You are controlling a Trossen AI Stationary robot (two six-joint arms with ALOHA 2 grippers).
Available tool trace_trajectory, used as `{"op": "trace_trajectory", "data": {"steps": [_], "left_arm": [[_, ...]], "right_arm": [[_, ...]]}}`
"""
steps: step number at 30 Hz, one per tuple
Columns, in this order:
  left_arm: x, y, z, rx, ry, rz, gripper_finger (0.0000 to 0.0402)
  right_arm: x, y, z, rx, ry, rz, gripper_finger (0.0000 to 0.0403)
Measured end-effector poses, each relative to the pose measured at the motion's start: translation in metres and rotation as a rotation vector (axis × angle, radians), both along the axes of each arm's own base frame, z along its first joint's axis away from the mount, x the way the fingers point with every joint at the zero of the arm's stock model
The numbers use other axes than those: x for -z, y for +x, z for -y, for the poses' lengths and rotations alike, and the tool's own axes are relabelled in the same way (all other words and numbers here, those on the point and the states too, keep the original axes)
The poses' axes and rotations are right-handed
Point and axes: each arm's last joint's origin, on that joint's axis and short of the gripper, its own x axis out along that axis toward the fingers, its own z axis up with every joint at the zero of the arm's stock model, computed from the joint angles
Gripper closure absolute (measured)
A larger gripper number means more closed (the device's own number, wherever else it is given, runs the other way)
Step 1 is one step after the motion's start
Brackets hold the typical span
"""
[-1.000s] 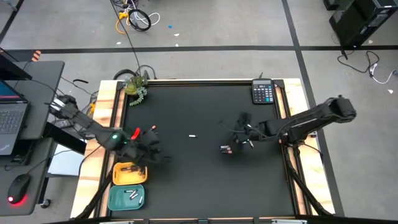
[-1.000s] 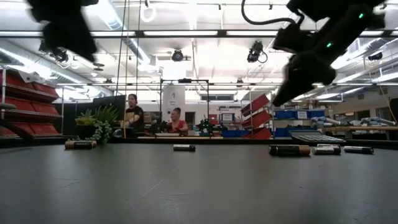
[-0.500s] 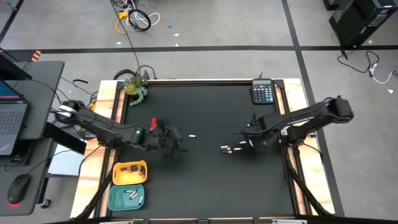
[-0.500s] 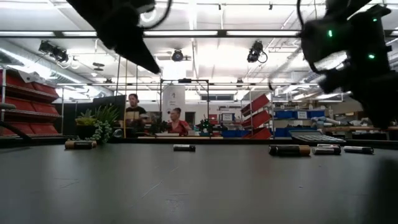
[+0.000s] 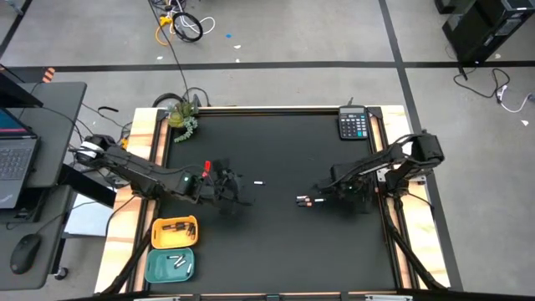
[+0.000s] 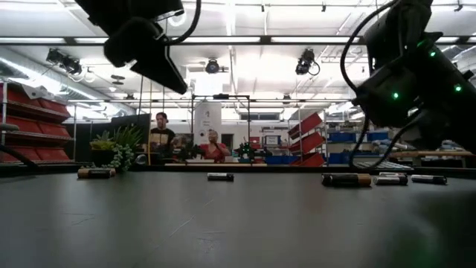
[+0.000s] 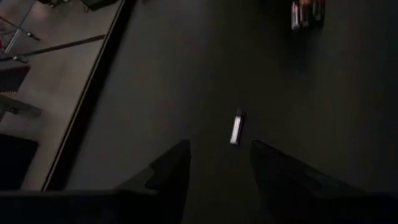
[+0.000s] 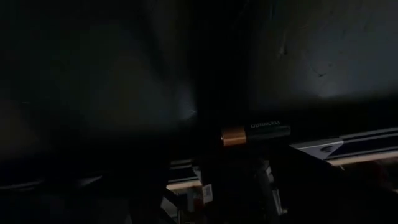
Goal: Sort batteries
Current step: Put the black battery into the yellow bin
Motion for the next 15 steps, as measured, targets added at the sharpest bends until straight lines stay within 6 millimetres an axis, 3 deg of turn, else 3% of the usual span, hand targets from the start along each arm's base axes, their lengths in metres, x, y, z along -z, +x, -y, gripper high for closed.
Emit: {"op": "trace_trajectory", "data": {"steps": [6, 15], "left_arm": [[0.003, -0.006, 0.006, 0.027, 0.015, -0.051, 0.0229], [0.004, -0.010, 0.010, 0.049, 0.066, -0.089, 0.0230]], "right_arm": [[0.007, 0.000, 0.003, 0.008, 0.004, -0.053, 0.0091], [-0.007, -0.002, 0.006, 0.023, -0.017, -0.059, 0.0105]]}}
